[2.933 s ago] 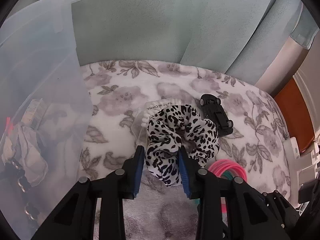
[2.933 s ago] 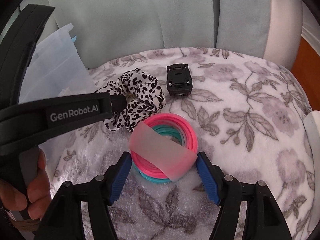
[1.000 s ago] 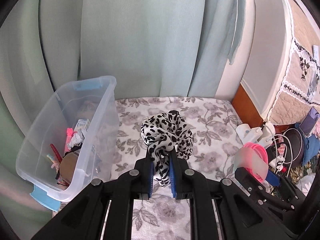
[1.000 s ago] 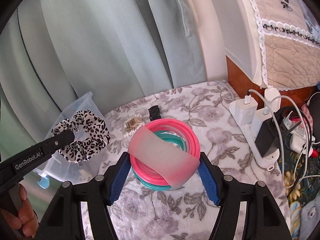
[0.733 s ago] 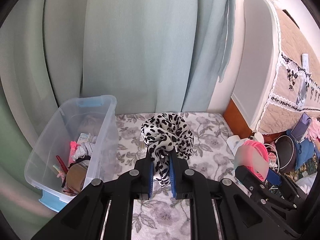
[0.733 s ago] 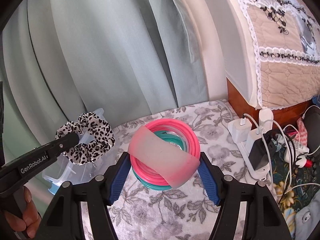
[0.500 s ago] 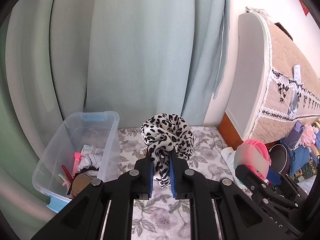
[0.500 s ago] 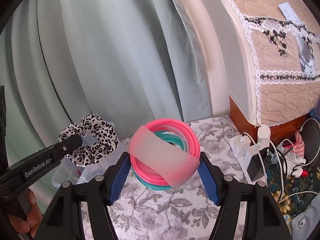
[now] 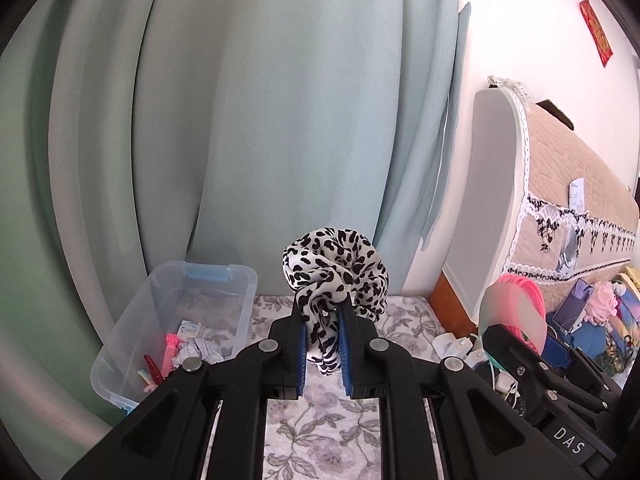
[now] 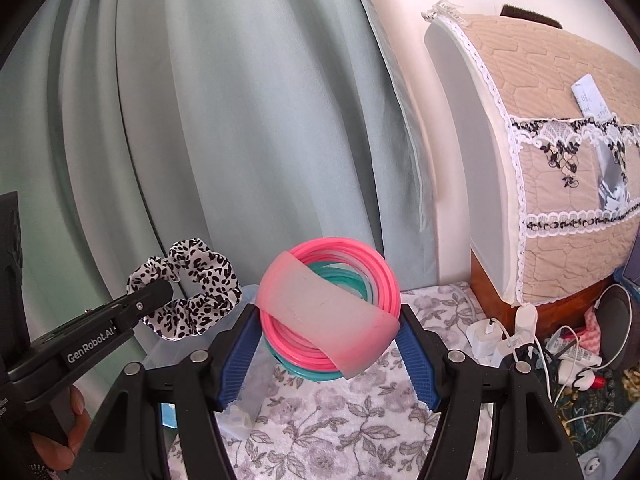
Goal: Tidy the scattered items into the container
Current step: 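Lift and carry the scrunchie and hair rings over the clear box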
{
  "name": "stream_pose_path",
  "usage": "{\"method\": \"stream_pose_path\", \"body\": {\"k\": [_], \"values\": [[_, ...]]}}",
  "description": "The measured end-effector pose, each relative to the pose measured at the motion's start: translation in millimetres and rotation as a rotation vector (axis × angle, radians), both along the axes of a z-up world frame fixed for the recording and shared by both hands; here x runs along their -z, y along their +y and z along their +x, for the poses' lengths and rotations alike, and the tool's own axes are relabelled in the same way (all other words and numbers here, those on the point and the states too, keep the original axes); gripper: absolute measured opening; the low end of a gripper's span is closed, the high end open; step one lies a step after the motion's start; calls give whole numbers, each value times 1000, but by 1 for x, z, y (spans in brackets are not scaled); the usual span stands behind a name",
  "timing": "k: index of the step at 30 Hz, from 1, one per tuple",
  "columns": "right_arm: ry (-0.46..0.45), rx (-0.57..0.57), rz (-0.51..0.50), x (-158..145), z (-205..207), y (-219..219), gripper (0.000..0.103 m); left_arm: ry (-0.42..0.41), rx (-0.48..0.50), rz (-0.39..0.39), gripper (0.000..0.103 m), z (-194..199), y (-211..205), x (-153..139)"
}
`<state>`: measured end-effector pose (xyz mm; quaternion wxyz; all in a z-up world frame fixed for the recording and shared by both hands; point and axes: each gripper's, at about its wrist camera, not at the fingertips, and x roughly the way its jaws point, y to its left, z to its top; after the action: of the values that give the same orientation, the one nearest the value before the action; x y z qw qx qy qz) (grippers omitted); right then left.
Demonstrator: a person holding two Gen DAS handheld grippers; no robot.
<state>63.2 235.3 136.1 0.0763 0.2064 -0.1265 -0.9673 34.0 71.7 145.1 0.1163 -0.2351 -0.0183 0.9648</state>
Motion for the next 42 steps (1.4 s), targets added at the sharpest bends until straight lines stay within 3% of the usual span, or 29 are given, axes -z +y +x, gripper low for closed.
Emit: {"method": "stream_pose_path", "body": {"k": [15,42], "values": [[62,-51,66,-29,2,-52,70,54,-72,74,14,5,-58,-8],[1,-226,223,-9,-27,-171,70,-35,-244,216,14,-12,-172,46]]}}
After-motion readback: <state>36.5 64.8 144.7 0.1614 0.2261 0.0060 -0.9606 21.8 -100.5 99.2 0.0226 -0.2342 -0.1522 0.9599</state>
